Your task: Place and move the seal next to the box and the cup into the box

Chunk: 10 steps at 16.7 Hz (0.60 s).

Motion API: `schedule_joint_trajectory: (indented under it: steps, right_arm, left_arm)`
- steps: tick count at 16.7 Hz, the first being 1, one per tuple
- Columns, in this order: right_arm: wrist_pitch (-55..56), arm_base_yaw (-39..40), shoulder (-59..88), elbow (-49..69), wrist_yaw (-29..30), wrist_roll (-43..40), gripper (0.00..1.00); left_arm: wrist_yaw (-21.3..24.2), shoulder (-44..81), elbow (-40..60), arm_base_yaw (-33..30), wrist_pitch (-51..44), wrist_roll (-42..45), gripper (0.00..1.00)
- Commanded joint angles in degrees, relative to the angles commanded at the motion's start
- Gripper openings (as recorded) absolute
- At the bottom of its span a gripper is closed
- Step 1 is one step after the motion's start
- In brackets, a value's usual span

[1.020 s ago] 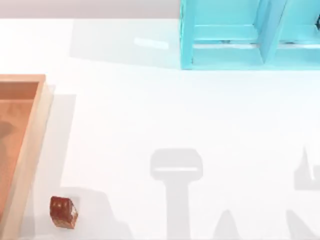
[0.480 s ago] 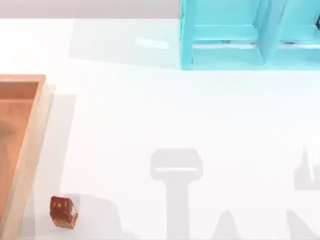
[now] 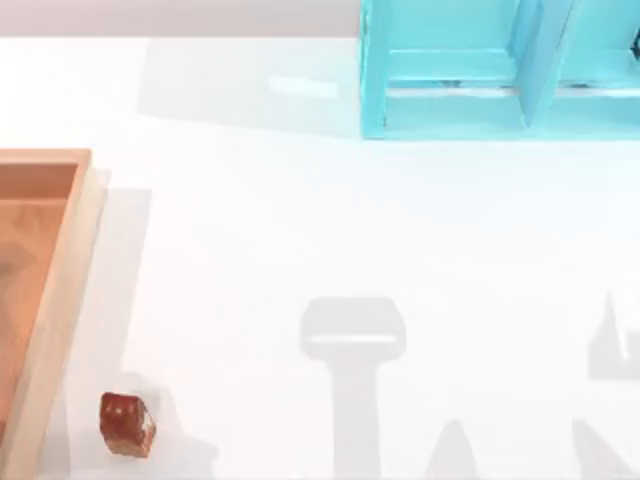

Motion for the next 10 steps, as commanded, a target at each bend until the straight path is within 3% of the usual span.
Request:
schedule_joint_trajectory:
  steps: [8,10]
  right_arm:
    - [0.0,0.0,0.0,0.0,0.0,0.0,1.0]
    - [0.0,0.0,0.0,0.0,0.0,0.0,1.0]
  left_arm:
    - [0.75,4.18,-1.45,0.6,2.76,0.15,0.0]
    - [0.75,4.18,-1.45,0.6,2.76,0.15,0.15]
